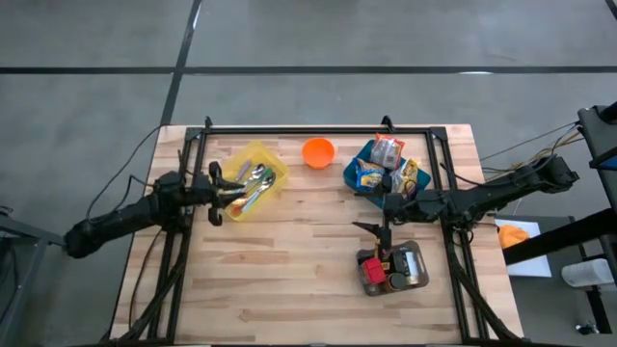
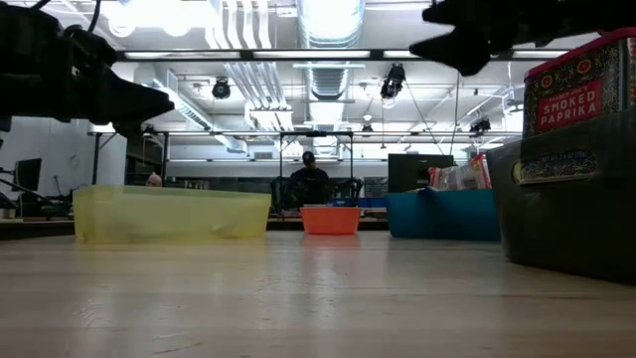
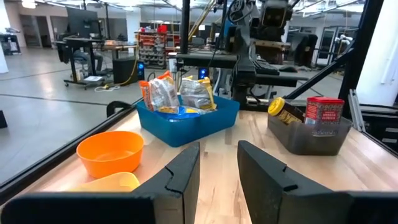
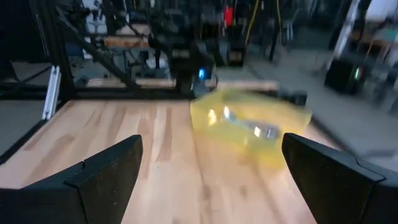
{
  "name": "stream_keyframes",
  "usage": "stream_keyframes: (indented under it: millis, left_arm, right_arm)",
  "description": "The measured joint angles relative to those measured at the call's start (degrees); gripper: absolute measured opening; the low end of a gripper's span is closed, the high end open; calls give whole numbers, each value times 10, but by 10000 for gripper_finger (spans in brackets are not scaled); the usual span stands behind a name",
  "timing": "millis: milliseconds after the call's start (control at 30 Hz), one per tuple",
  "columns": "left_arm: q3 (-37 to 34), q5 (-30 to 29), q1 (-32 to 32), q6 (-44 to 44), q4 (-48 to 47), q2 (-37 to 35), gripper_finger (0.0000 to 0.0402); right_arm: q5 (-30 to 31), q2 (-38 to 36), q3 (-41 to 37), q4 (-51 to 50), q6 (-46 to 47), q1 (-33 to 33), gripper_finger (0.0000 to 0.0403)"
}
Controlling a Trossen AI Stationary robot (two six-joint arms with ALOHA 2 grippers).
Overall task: Pick & Place Food Item
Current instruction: Return to Home Position
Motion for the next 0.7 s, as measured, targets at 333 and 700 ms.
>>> stream_keyframes:
  millis: [333,700]
  left_arm:
    - [0,-2,0,-130,0,0,111]
    - [0,-2,0,-152,0,0,111]
  right_arm:
    - [0,-1,18,15,-29,0,381]
    - [0,-14,11,63,1,1,381]
